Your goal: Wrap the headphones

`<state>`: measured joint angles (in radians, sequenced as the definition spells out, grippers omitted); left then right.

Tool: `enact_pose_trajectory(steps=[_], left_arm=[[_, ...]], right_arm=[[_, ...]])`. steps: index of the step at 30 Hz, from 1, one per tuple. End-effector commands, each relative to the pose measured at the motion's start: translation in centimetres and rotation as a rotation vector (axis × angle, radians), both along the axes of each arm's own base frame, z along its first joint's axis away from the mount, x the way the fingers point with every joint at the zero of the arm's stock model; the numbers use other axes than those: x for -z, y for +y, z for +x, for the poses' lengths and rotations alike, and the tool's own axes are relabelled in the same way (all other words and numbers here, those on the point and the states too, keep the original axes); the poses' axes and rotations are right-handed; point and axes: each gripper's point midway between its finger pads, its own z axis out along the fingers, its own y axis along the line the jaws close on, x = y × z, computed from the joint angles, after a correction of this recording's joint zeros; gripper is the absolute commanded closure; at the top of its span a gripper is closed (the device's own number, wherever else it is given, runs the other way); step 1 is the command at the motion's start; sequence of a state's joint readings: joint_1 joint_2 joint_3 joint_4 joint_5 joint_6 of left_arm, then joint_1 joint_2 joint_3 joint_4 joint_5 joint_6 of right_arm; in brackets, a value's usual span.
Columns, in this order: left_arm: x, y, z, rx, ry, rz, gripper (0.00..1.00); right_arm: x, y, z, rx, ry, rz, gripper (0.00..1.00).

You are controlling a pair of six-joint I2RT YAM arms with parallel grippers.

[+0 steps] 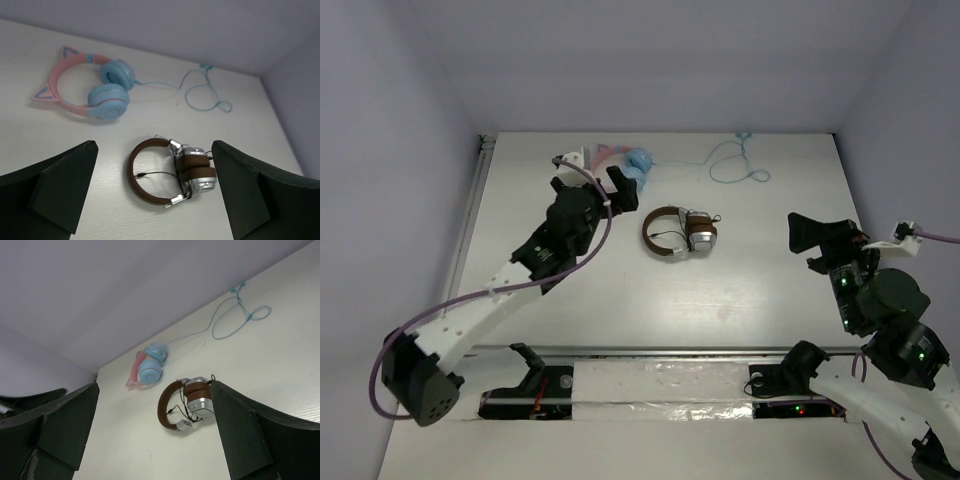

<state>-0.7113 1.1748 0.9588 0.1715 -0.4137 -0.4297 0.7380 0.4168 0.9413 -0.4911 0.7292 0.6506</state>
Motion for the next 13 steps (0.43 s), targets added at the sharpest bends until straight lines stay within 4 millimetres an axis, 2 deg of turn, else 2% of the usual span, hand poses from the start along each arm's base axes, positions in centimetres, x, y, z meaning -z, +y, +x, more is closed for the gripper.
enact_pose_trajectory(steps=[1,2,6,8,13], left_arm=[[-3.3,1.7,-2.2,0.012,-0.057,-0.070,0.01],[-4.7,2.2,-3.1,0.023,-0.086,-0.093,0.01],[-6.9,3.3,-4.7,0.041,-0.135,-0.134,0.01],[-7.0,3.8,-4.9,0.032,-0.148,-0.128,0.01],[-5.5,4.0,-4.4,0.001,-0.097,-0.106,0.01]], right_arm=[[-1.3,-2.4,-0.7,0.083,-0.035,0.012,0.00],[-1.2,-2.3,-0.7,0.082,-0.033,0.006,0.00],[-0.8,-1.9,-0.5,0.070,-0.024,-0.002,0.00],[-0.7,-1.7,-0.4,0.062,-0.022,-0.002,0.00],[-0.9,-1.4,-0.4,0.047,-0.028,0.002,0.00]])
